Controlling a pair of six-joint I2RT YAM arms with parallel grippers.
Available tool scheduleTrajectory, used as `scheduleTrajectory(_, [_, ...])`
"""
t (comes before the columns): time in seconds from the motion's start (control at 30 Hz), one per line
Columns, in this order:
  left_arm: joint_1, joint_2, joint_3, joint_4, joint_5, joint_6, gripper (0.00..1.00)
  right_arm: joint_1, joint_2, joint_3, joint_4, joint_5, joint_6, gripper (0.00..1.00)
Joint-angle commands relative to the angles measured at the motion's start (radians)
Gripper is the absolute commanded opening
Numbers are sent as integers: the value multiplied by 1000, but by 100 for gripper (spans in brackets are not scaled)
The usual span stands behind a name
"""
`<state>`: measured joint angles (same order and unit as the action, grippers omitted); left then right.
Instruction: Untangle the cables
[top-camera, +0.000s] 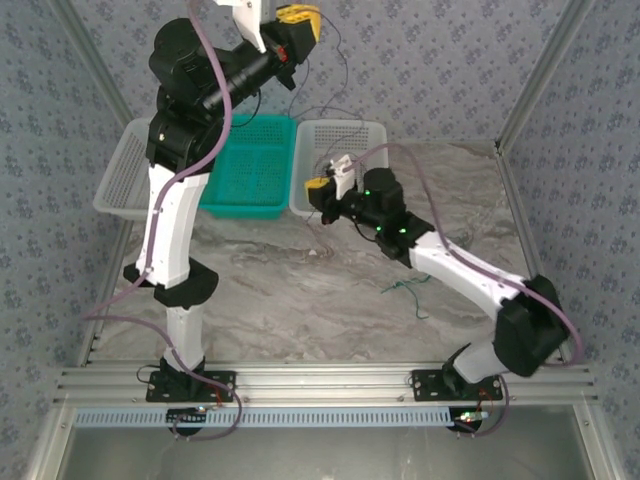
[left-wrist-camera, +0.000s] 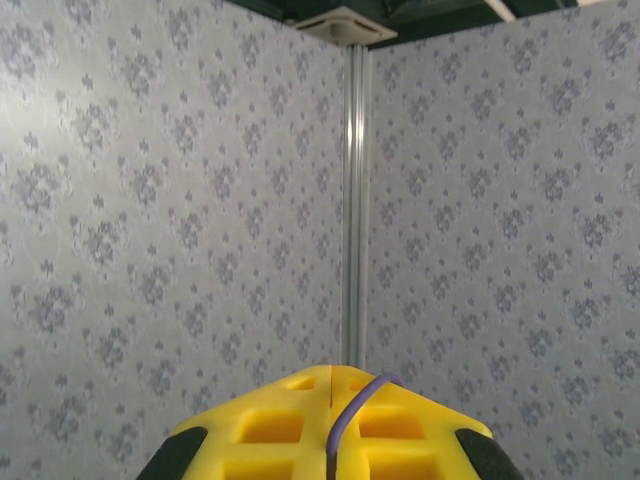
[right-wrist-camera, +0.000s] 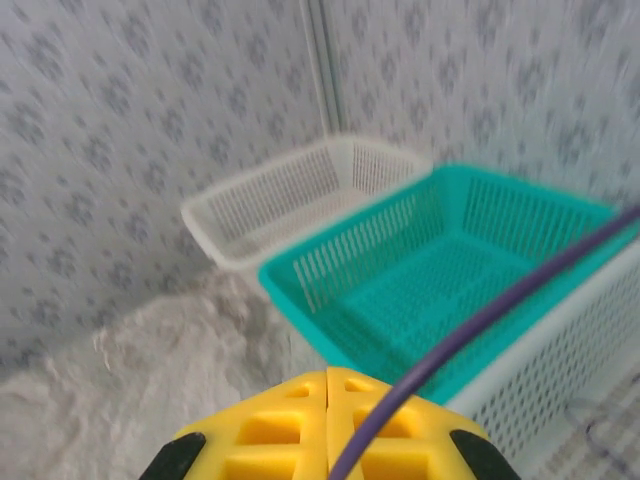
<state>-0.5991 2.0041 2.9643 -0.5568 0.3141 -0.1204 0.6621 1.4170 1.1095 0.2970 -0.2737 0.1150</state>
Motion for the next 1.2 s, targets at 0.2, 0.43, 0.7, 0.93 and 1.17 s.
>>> scheduleTrajectory(0.2, [-59, 40, -50, -242, -175, 99, 0, -105, 52, 239, -97, 90, -2, 0])
scheduleTrajectory(0.43, [-53, 147, -171, -155, -312, 101, 0, -229, 292, 383, -92, 72, 7, 0])
scheduleTrajectory(0.7, [-2, 363, -165, -202, -431, -90, 0, -282, 559, 458, -134, 14, 27, 7])
scheduleTrajectory(0.93, [-18, 407, -154, -171, -491, -105, 44, -288, 513, 493, -321, 120, 52, 67])
scheduleTrajectory(1.17, [21, 367, -140, -201, -445, -151, 60, -287, 317, 366, -357, 43, 47, 68])
